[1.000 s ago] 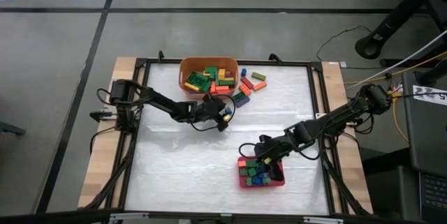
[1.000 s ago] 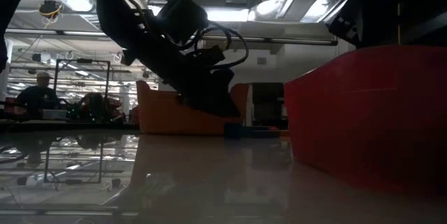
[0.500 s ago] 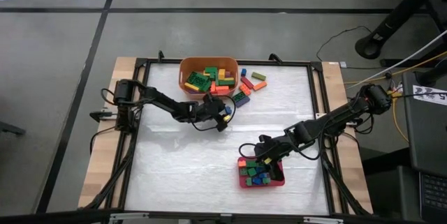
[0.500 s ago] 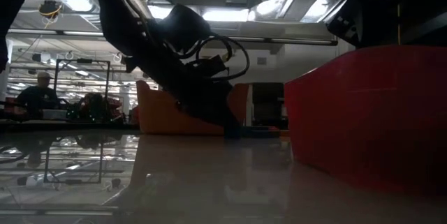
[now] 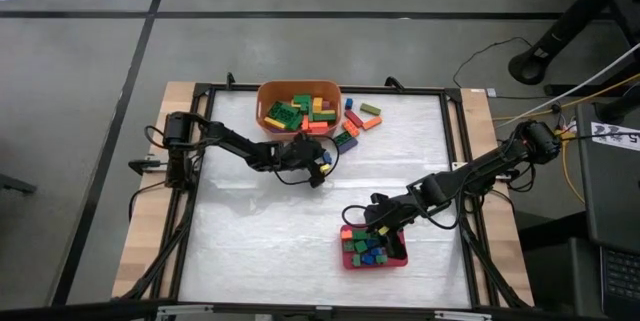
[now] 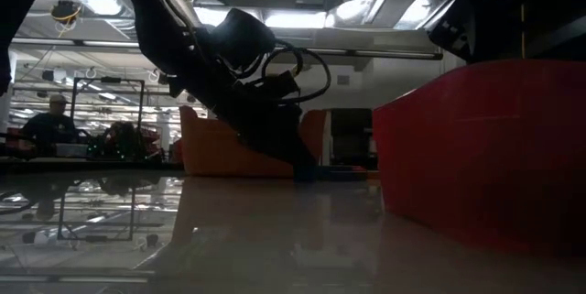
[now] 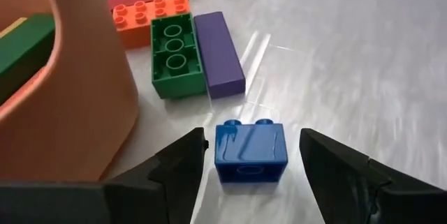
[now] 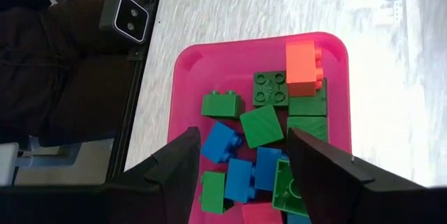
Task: Sort blocks by size
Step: Put the small blue game piece into the red bin
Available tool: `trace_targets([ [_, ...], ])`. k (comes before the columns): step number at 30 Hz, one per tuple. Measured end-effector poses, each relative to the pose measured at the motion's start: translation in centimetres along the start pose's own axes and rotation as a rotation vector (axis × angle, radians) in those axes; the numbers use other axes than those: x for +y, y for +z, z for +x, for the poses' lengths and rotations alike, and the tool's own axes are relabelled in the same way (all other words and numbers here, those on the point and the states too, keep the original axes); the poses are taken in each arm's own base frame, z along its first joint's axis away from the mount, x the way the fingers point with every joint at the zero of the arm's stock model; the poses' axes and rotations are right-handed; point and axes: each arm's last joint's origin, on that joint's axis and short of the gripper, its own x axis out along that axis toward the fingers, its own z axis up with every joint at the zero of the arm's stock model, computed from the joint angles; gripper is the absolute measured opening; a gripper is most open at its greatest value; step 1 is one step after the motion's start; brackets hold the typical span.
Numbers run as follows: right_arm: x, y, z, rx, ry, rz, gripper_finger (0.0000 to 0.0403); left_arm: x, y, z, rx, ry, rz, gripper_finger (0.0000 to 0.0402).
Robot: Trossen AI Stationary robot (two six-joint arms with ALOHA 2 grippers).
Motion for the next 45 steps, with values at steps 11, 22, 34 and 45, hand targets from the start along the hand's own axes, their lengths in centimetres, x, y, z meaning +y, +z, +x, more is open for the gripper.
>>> trace_targets([
  [11, 0.0, 0.0, 0.0, 0.000, 0.000, 0.000, 0.0214, 0.4, -0.1, 0.1, 0.018, 0.009, -0.008, 0.0178],
  [22, 0.0, 0.0, 0.0, -0.005, -0.008, -0.001, 0.0214, -0.7, 0.1, -0.2, 0.021, -0.055, -0.019, 0.0119],
  [34, -0.2, 0.1, 0.0, -0.029, -0.070, -0.001, 0.0214, -8.2, 5.3, -2.1, -0.103, -0.496, -0.021, 0.0120],
  [45, -0.7, 0.0, -0.8, 0.006, -0.284, -0.055, 0.0214, -15.3, 5.3, -6.1, -0.135, -0.709, 0.068, 0.0128],
])
